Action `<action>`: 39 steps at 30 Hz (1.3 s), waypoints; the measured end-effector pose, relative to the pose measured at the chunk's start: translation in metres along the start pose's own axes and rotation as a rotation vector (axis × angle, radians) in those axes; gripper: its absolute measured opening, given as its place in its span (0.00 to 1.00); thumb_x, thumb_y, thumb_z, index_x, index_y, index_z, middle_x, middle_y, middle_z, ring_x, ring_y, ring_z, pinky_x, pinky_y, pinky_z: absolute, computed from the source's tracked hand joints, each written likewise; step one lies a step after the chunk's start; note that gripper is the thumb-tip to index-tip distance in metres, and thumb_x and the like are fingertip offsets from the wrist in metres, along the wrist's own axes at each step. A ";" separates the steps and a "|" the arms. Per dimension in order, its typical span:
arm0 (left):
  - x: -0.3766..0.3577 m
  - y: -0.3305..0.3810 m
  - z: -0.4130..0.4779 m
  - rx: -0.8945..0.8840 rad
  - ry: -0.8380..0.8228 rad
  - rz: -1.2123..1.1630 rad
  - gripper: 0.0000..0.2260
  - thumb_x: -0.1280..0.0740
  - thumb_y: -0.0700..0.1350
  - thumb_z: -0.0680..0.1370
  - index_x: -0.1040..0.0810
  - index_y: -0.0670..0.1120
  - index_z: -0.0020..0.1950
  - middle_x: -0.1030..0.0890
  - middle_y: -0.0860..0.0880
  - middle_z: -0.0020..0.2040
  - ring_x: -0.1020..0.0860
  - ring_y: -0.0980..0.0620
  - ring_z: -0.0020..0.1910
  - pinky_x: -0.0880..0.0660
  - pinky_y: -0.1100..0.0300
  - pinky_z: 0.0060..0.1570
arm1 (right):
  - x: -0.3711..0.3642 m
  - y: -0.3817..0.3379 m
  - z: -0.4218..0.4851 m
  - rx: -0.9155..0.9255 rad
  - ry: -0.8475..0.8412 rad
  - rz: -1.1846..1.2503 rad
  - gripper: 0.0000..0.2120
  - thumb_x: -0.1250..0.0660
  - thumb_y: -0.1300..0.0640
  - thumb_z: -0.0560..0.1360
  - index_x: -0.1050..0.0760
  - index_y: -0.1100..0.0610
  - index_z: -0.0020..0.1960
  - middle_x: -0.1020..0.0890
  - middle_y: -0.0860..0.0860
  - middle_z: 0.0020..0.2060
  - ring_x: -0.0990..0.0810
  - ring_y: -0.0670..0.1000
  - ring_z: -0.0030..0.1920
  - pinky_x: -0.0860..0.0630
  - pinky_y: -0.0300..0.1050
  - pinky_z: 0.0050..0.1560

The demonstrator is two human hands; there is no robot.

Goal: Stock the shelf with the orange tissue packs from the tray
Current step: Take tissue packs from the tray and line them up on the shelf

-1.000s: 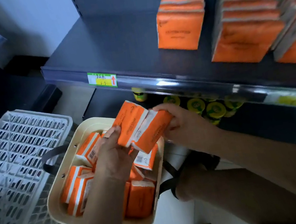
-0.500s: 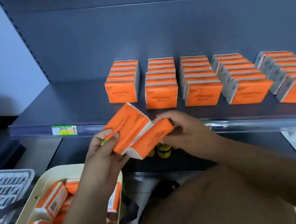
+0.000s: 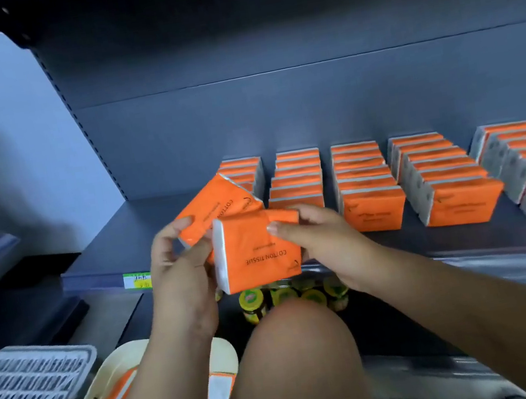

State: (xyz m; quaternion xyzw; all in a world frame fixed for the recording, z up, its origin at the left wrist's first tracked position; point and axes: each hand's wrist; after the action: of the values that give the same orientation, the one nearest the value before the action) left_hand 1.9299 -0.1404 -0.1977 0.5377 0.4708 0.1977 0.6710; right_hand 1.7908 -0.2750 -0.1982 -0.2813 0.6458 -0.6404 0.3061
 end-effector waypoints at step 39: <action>-0.028 -0.020 0.107 0.422 0.138 -0.298 0.04 0.36 0.48 0.78 0.25 0.50 0.44 0.16 0.53 0.41 0.20 0.53 0.40 0.28 0.57 0.48 | 0.035 -0.024 0.092 -0.004 0.369 0.169 0.20 0.31 0.59 0.70 0.20 0.51 0.61 0.13 0.53 0.55 0.13 0.55 0.55 0.18 0.63 0.59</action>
State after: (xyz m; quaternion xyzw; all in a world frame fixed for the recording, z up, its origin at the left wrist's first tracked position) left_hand 2.0023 -0.2264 -0.2063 0.5758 0.6201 0.0305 0.5321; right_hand 1.8368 -0.3616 -0.1743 -0.1044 0.7134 -0.6520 0.2347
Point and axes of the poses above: each hand's wrist, its own z-axis towards the middle knuckle, its own x-axis out of the back of the hand, y = z × x
